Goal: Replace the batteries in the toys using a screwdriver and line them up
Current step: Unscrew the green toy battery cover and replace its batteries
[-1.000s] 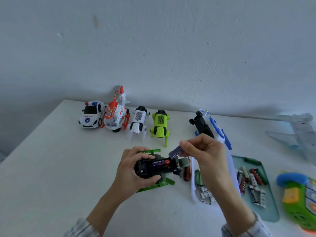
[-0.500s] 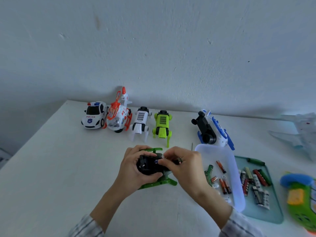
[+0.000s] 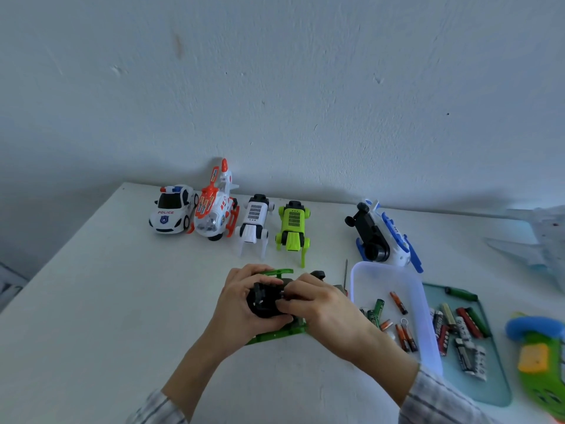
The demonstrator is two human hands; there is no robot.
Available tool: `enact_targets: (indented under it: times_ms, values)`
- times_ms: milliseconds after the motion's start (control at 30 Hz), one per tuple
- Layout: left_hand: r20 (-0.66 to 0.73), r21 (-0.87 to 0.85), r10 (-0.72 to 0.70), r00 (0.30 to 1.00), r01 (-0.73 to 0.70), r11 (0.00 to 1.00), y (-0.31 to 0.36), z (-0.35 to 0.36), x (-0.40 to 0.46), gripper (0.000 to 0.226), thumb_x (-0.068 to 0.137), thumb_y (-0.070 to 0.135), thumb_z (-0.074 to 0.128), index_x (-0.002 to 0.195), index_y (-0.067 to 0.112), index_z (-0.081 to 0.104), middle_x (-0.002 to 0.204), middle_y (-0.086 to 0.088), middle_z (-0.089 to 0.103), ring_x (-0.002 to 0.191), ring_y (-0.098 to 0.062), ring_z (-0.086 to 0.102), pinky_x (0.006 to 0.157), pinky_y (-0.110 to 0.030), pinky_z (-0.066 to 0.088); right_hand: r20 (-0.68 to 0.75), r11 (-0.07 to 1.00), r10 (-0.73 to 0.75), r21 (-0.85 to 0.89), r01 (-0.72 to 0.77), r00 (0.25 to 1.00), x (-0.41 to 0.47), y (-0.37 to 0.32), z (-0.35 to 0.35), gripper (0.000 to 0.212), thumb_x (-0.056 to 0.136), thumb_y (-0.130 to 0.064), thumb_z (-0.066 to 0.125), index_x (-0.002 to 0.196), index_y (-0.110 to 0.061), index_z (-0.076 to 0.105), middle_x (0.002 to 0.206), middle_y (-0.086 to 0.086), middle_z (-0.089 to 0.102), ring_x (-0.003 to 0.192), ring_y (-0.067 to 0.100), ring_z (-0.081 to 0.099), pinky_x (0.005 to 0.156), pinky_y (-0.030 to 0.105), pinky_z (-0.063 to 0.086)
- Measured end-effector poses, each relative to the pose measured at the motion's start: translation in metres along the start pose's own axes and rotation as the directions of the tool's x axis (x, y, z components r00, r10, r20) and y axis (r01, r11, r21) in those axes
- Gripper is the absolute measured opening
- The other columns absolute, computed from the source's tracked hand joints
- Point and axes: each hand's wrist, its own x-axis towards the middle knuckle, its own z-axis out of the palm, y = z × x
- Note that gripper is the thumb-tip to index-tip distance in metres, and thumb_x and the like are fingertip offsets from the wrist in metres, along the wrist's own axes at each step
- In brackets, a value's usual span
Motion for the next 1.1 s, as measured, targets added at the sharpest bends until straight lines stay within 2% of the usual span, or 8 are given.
enact_targets:
  times_ms: [233,300,367,467,567,733,967,1100]
  values:
    - [0.007,-0.037,-0.013,1.000,0.013,0.999,0.002,-0.002,0.001,0.050,0.047,0.053,0.081,0.095,0.044,0.068,0.115,0.027,0.054,0.110,-0.005,0.046,0.089,-0.008,0.038,0.011,0.981,0.108,0.163,-0.108,0.994,-0.005,0.008,0.002,0.032,0.075,0.005,0.055,0.091,-0.013,0.075,0.090,0.002,0.065,0.085,0.013,0.055,0.070,0.023,0.050]
    - [0.001,-0.050,-0.021,1.000,0.021,0.999,0.003,-0.001,0.002,0.049,0.045,0.052,0.082,0.093,0.046,0.070,0.114,0.028,0.055,0.110,-0.004,0.047,0.090,-0.009,0.038,0.014,0.834,0.349,0.452,-0.317,0.937,-0.001,0.011,-0.009,0.028,0.079,0.005,0.063,0.094,-0.015,0.075,0.090,0.000,0.068,0.085,0.007,0.059,0.074,0.021,0.050]
    - [-0.010,-0.057,-0.035,0.999,0.034,0.998,0.002,-0.002,0.002,0.052,0.045,0.052,0.082,0.095,0.046,0.070,0.113,0.028,0.056,0.111,-0.005,0.048,0.091,-0.010,0.038,0.084,0.563,0.524,0.712,-0.419,0.847,0.000,0.013,-0.027,0.033,0.077,-0.007,0.075,0.105,-0.023,0.070,0.098,-0.006,0.069,0.092,0.007,0.062,0.083,0.019,0.049]
    - [-0.037,-0.082,-0.069,0.997,0.066,0.994,0.000,-0.005,0.001,0.058,0.043,0.053,0.083,0.099,0.047,0.068,0.113,0.029,0.056,0.112,-0.004,0.050,0.092,-0.015,0.040,0.095,0.678,0.491,0.583,-0.448,0.866,-0.003,0.019,-0.037,0.079,0.061,-0.030,0.086,0.128,-0.042,0.047,0.124,-0.015,0.051,0.115,0.002,0.047,0.098,0.015,0.036]
    - [-0.022,-0.101,-0.083,0.996,0.080,0.992,0.002,-0.007,0.002,0.058,0.040,0.052,0.084,0.096,0.049,0.068,0.112,0.032,0.056,0.112,-0.002,0.052,0.096,-0.021,0.041,0.246,0.737,0.477,0.410,-0.537,0.844,-0.004,0.016,-0.024,0.107,0.057,-0.038,0.087,0.143,-0.043,0.023,0.134,-0.014,0.037,0.123,0.006,0.037,0.105,0.025,0.033]
    - [0.029,-0.063,-0.095,0.995,0.096,0.993,-0.004,-0.030,0.002,0.056,0.040,0.052,0.085,0.094,0.046,0.071,0.111,0.028,0.060,0.109,-0.003,0.057,0.098,-0.033,0.047,0.212,0.610,0.546,0.563,-0.558,0.810,0.002,-0.002,0.005,0.087,0.071,-0.024,0.082,0.139,-0.034,0.031,0.117,-0.009,0.050,0.106,0.007,0.055,0.094,0.021,0.047]
    - [-0.073,-0.150,-0.036,0.997,0.025,0.988,0.008,-0.046,-0.020,0.053,0.056,0.052,0.078,0.107,0.044,0.065,0.114,0.022,0.061,0.111,0.000,0.057,0.089,-0.011,0.045,0.154,0.550,0.564,0.662,-0.509,0.811,0.001,-0.010,0.026,0.063,0.069,-0.019,0.083,0.122,-0.030,0.049,0.113,-0.010,0.055,0.106,0.009,0.058,0.093,0.026,0.051]
    - [-0.100,0.009,0.091,0.991,-0.091,0.996,0.019,-0.039,-0.018,0.057,0.068,0.056,0.070,0.121,0.038,0.061,0.106,0.029,0.067,0.106,0.004,0.058,0.104,-0.032,0.036,0.142,0.571,0.561,0.646,-0.506,0.815,0.000,-0.010,0.027,0.064,0.069,-0.021,0.083,0.120,-0.035,0.048,0.111,-0.010,0.056,0.103,0.010,0.059,0.092,0.030,0.051]
